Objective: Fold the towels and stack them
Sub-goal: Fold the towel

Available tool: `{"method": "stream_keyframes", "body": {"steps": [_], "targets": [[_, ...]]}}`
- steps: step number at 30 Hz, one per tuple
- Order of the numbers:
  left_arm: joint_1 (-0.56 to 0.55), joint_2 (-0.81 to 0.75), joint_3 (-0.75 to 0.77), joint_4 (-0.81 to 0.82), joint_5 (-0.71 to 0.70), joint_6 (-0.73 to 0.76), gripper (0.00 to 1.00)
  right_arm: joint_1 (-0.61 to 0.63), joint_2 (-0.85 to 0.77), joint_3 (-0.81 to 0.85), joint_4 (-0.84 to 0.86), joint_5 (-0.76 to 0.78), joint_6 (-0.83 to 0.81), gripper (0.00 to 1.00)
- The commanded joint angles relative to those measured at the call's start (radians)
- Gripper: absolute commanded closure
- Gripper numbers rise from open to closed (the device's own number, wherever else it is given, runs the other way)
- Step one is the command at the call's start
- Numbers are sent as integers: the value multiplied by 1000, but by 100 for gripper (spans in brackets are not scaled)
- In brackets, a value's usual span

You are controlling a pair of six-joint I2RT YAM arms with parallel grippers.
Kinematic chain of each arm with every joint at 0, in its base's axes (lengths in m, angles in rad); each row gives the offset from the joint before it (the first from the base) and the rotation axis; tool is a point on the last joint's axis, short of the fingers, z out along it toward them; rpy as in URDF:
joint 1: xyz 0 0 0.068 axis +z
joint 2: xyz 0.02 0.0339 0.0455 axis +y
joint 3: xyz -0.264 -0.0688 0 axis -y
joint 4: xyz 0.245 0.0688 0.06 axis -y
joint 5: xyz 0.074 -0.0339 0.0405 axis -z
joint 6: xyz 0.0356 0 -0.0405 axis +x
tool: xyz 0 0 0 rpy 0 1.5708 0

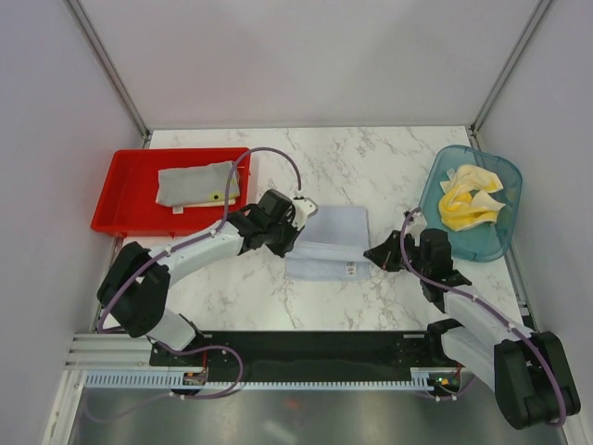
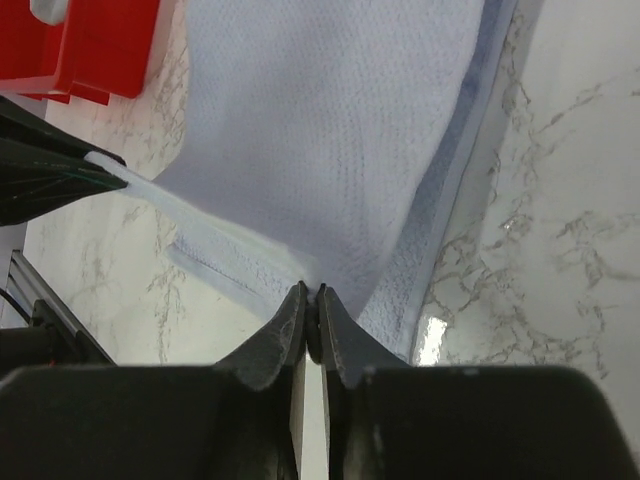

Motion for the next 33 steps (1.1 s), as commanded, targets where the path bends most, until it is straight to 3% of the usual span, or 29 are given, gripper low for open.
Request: {"method": "stream_keyframes", "body": {"steps": [1,3,4,5,8,13,16,23,27,30,33], "targets": [[-10,-11,-15,-14,-50,-32,76,1,-40,-25,8,47,20,85],[-12,-17,-17,-34,-57,-38,67,1,-60,-23,-20,52,22,73],[-15,-30,-21,-40,-63,-43,44,-1,-68,-23,-47,47,23,70],[-18,-41,-21,-52,-72,-46,36,2,-76,-22,-61,41,23,64],[-27,-99,-29,-103,-95,-53,26,2,-131,-5,-162,44,14,59],[-27,-216,-26,-120,-119,-96,24,2,-238,65,-319,82,25,56],[-25,-221,9,-114,-134,-193,23,2,-211,92,-327,119,33,56],[-6,17,109,-112,-129,-366,26,2,68,209,-281,109,-13,60],[8,133,178,-97,1,-420,29,1,255,286,-284,66,-45,60],[8,175,184,-80,108,-418,34,6,328,306,-293,9,-76,62],[5,166,143,-79,122,-415,43,16,305,293,-314,-10,-92,62]]}}
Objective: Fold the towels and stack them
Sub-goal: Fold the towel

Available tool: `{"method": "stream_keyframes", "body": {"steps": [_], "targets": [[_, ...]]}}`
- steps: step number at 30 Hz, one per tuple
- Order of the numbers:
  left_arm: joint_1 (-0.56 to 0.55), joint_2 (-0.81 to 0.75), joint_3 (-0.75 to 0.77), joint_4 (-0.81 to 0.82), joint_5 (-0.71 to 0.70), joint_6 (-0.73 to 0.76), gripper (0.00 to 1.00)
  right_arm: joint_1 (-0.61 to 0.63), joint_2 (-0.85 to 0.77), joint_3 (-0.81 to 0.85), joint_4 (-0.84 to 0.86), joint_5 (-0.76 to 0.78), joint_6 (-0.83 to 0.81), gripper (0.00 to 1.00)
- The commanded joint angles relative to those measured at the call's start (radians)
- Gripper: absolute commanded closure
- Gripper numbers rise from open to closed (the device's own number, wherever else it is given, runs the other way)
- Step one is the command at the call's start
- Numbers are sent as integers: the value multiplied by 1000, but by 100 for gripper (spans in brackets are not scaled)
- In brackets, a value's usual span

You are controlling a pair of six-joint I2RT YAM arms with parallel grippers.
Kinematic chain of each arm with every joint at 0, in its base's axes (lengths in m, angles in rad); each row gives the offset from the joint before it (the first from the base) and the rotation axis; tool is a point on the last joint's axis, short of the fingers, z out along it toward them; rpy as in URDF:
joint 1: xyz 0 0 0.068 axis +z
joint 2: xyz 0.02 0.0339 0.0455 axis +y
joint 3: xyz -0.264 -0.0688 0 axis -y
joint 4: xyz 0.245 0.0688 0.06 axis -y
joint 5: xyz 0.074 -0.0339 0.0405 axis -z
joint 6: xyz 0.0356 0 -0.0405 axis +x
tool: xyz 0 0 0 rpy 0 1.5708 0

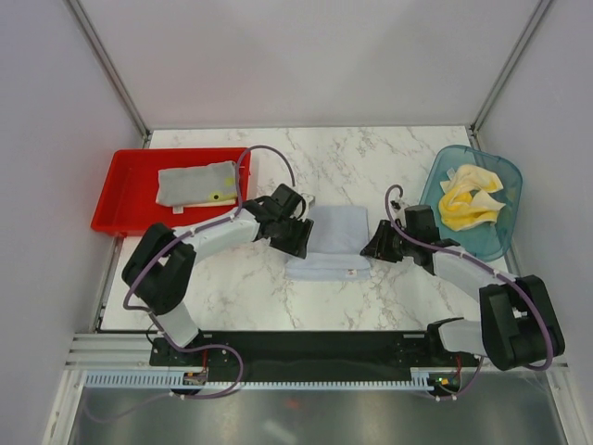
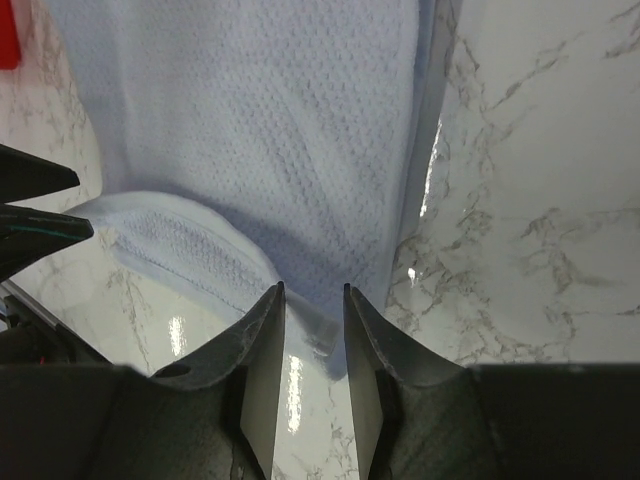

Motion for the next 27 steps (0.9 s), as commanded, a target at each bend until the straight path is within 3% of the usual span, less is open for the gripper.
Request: {"method": "stream_keyframes", "body": {"steps": [1,4,9,19,20,24,27], "targets": [[0,-23,-6,34,88,-42,44,13,-36,0,-16,-55,-47,63],[-2,-66,-59,34,98,-39,53,16,-91,-26,-40,-70,-54,64],[-4,-168,-155,37,111,-33,57,16,-176,-67,-73,-91,-57,65],[-5,-232,-178,25,275,-33,58,14,-260,-73,-132,-1,9,69],[-5,-238,-164,14,267,-39,57,16,-266,-67,-137,17,16,68],[10,-233,-71,-72,1,-82,47,14,-241,6,-154,139,39,62],[90,-164,48,-113,-60,-83,46,16,-136,123,-154,169,-14,62]]}}
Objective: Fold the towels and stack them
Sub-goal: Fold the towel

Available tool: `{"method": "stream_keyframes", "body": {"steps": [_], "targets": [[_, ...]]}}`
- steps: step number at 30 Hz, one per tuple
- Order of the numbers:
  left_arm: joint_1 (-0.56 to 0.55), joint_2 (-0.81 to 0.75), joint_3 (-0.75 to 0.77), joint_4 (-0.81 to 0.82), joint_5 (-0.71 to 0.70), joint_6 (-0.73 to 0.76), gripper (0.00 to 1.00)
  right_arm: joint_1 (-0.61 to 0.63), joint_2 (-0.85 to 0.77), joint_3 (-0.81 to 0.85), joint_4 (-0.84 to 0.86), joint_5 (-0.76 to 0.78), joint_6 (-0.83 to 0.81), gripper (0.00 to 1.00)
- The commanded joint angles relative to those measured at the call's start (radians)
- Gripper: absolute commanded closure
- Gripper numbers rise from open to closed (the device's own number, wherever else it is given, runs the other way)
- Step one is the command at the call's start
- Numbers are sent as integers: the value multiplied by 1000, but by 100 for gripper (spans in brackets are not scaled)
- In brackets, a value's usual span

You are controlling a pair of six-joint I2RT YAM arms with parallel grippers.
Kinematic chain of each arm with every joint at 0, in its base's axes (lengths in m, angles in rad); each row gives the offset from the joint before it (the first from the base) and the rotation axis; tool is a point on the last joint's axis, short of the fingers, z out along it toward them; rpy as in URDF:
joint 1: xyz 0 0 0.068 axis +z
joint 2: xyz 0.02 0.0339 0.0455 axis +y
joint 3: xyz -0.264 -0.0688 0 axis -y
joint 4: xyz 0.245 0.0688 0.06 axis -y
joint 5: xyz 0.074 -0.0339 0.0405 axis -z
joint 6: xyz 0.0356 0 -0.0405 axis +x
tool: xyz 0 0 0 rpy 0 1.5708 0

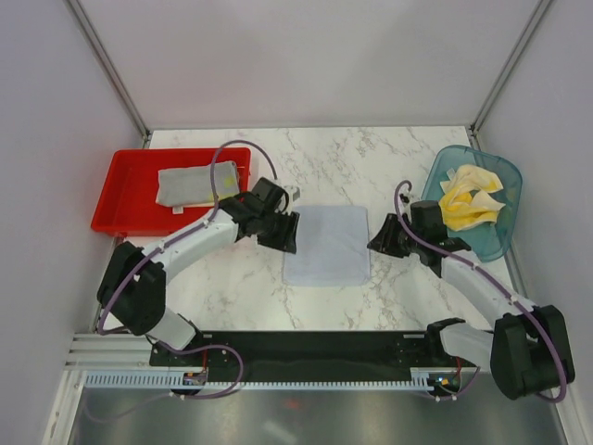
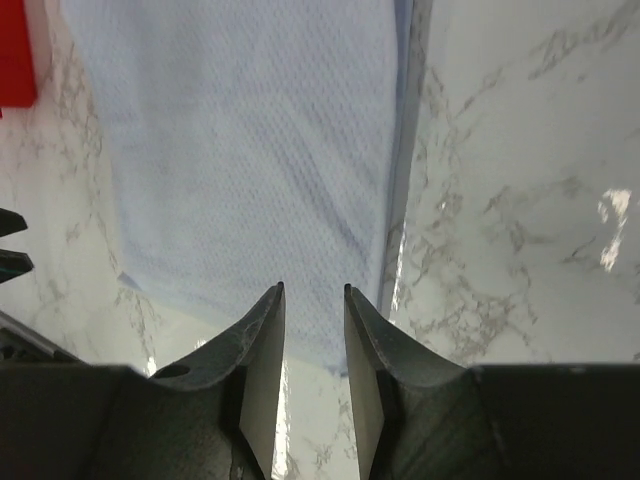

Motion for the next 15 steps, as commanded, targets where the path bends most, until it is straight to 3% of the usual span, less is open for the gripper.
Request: {"method": "stream_keyframes", "body": {"steps": [1,3,8,15], "targets": [[117,49,158,-20,-123,-45,47,3,106,184,22,81,-44,62],[175,103,234,-15,-83,-45,49,2,214,267,20,95,-76,62],[194,238,412,-1,-77,7,50,3,422,395,20,82,-145,63],[205,410,535,-4,-53,10,51,-9,559,493,5,116,-186,64]]}}
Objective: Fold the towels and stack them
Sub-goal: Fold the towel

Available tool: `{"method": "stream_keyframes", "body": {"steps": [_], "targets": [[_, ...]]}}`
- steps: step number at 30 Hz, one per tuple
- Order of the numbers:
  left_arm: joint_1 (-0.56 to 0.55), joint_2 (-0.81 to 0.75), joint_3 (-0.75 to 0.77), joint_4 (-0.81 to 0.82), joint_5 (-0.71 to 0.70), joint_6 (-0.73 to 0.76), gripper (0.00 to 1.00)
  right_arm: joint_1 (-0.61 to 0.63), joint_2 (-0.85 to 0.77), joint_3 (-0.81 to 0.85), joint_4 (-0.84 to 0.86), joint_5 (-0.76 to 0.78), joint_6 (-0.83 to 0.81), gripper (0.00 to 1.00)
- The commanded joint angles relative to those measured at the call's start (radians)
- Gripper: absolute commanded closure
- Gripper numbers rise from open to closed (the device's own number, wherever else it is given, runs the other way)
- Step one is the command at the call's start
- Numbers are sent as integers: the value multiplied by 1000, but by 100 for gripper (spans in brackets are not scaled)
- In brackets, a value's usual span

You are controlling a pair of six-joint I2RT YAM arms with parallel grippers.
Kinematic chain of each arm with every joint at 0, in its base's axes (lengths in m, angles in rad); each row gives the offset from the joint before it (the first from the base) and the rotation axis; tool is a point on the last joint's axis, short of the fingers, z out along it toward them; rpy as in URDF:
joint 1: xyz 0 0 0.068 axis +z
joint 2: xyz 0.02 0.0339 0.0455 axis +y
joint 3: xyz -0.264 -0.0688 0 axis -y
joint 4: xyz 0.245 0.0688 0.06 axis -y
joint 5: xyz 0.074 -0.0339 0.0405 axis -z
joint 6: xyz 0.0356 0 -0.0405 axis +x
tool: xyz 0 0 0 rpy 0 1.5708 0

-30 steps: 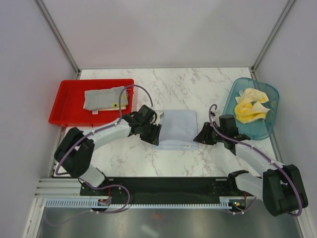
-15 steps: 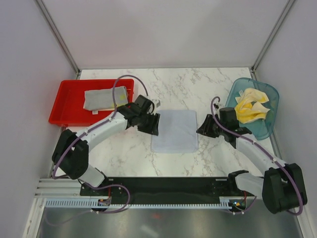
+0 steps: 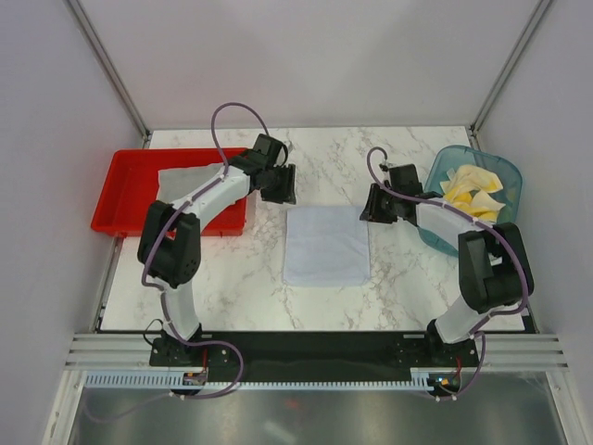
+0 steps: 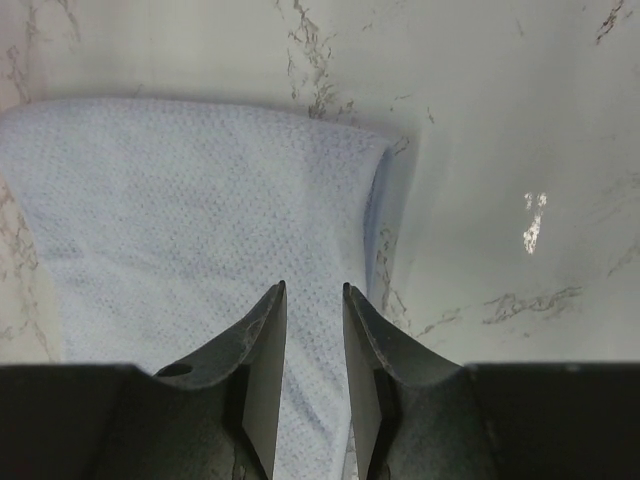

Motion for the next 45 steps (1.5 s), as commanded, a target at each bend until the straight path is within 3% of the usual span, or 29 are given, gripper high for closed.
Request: {"method": "stream_keyframes", "body": {"steps": [1,20,36,45], "targets": [[0,52,54,-7,10,19,51,-12,34,66,-6,22,-47,63],[8,172,52,39,68,-10,49,-32,200,145,31,-12,-25,59],[22,219,91,53,78,-25,54,-59,246,151,97,-98,11,59],[34,231,101,59,102,-30,59,-78,250,131,129,-135,19,66]]}}
